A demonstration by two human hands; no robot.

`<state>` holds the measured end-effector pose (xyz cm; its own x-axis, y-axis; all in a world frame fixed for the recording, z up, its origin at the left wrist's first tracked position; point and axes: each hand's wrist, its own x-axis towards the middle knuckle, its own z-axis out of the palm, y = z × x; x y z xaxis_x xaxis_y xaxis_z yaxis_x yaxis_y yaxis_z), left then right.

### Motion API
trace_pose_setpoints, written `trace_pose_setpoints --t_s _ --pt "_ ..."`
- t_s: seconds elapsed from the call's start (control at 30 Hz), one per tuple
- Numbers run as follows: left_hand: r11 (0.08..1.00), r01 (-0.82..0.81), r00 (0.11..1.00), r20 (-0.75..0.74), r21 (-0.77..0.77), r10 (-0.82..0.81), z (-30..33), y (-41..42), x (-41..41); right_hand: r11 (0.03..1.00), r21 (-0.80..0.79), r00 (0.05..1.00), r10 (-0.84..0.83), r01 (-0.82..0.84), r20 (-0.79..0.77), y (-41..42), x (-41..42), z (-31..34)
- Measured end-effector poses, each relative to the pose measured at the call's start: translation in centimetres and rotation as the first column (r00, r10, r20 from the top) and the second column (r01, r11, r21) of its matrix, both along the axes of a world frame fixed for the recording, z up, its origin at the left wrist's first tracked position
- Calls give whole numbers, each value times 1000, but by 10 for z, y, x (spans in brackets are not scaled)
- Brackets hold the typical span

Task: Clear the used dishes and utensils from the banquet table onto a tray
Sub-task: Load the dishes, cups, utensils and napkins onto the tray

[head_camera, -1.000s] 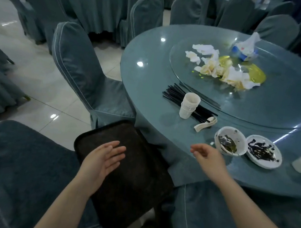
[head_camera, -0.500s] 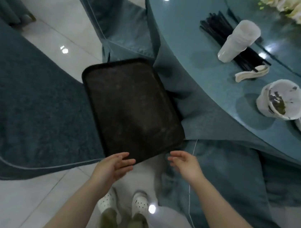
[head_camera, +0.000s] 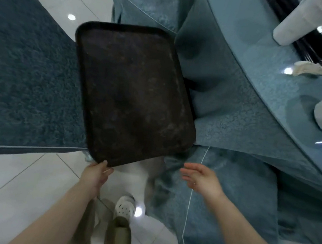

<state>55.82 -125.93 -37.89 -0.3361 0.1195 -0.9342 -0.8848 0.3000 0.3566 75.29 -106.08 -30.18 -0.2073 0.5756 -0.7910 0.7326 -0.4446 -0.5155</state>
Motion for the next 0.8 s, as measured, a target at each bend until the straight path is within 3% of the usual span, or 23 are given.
trace_pose_setpoints --t_s 0.2,0.4,0.5,0.67,0.8 --pt "987 -155 988 36 49 153 -10 5 -8 1000 -12 999 -16 16 -35 9 5 -4" --pt "990 92 991 -103 103 -82 39 9 -11 994 -77 995 -78 73 -67 3 9 12" --pt "982 54 982 -189 182 -19 79 18 -17 970 -132 966 -223 207 -128 2 7 25" --pt "949 -27 962 -249 315 110 151 32 -36 850 -312 818 -508 425 -271 7 -11 44" --pt "958 13 943 -321 286 83 199 27 -48 730 -461 651 -672 505 -352 16 -43 67"
